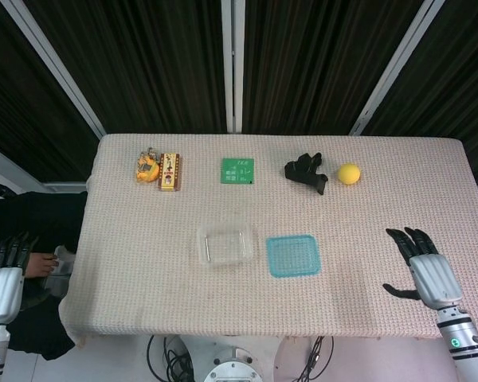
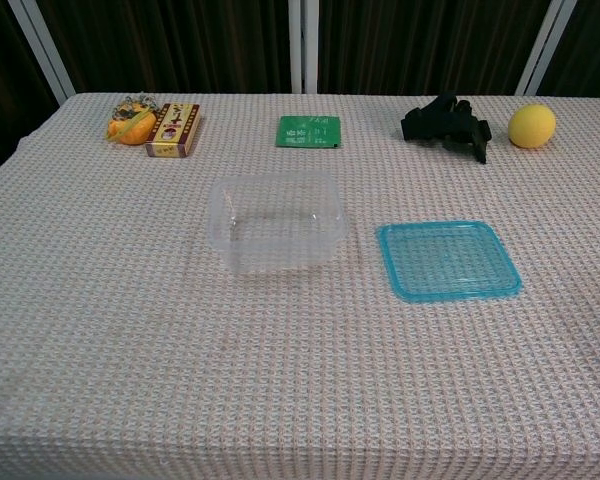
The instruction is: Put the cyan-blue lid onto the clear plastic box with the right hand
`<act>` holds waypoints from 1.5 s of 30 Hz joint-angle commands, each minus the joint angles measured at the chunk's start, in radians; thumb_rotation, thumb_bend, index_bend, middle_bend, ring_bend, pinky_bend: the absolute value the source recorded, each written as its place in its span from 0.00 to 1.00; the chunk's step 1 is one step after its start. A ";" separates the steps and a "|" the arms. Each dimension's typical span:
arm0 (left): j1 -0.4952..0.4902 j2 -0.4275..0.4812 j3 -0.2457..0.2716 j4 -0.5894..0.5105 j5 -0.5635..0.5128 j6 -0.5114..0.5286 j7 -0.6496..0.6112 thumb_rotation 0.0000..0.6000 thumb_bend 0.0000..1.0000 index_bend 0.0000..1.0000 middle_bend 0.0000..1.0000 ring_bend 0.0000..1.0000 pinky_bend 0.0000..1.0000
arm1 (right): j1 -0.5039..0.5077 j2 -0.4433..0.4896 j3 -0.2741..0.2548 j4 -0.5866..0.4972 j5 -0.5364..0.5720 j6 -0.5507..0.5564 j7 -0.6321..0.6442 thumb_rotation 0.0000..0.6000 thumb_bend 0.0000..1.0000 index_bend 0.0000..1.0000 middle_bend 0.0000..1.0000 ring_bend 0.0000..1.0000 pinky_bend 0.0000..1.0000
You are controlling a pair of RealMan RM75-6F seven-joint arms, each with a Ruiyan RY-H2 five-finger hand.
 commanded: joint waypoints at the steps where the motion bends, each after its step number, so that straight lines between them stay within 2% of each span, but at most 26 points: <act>1: 0.001 -0.003 0.001 0.007 0.007 0.004 -0.006 1.00 0.05 0.09 0.02 0.00 0.00 | 0.101 -0.018 0.017 -0.033 0.043 -0.152 0.002 1.00 0.03 0.00 0.12 0.00 0.03; 9: -0.001 -0.014 0.002 0.030 0.007 -0.006 -0.030 1.00 0.05 0.09 0.02 0.00 0.00 | 0.268 -0.149 0.082 -0.017 0.226 -0.394 -0.090 1.00 0.03 0.00 0.12 0.00 0.00; 14: -0.001 -0.019 0.001 0.040 0.007 -0.010 -0.047 1.00 0.05 0.09 0.02 0.00 0.00 | 0.336 -0.229 0.112 0.018 0.305 -0.452 -0.115 1.00 0.03 0.00 0.12 0.00 0.00; 20: -0.001 -0.022 0.000 0.045 0.006 -0.012 -0.057 1.00 0.05 0.09 0.02 0.00 0.00 | 0.396 -0.307 0.109 0.066 0.368 -0.498 -0.173 1.00 0.03 0.00 0.13 0.00 0.00; 24: 0.000 -0.020 0.000 0.044 0.007 -0.010 -0.059 1.00 0.05 0.09 0.02 0.00 0.00 | 0.421 -0.350 0.095 0.093 0.390 -0.505 -0.215 1.00 0.03 0.00 0.12 0.00 0.00; 32: 0.003 -0.019 0.001 0.046 0.011 -0.007 -0.066 1.00 0.05 0.09 0.02 0.00 0.00 | 0.432 -0.421 0.073 0.144 0.408 -0.448 -0.293 1.00 0.02 0.00 0.12 0.00 0.00; 45: 0.003 -0.020 0.000 0.052 0.013 -0.008 -0.074 1.00 0.05 0.09 0.02 0.00 0.00 | 0.439 -0.438 0.055 0.151 0.415 -0.430 -0.301 1.00 0.02 0.00 0.14 0.00 0.00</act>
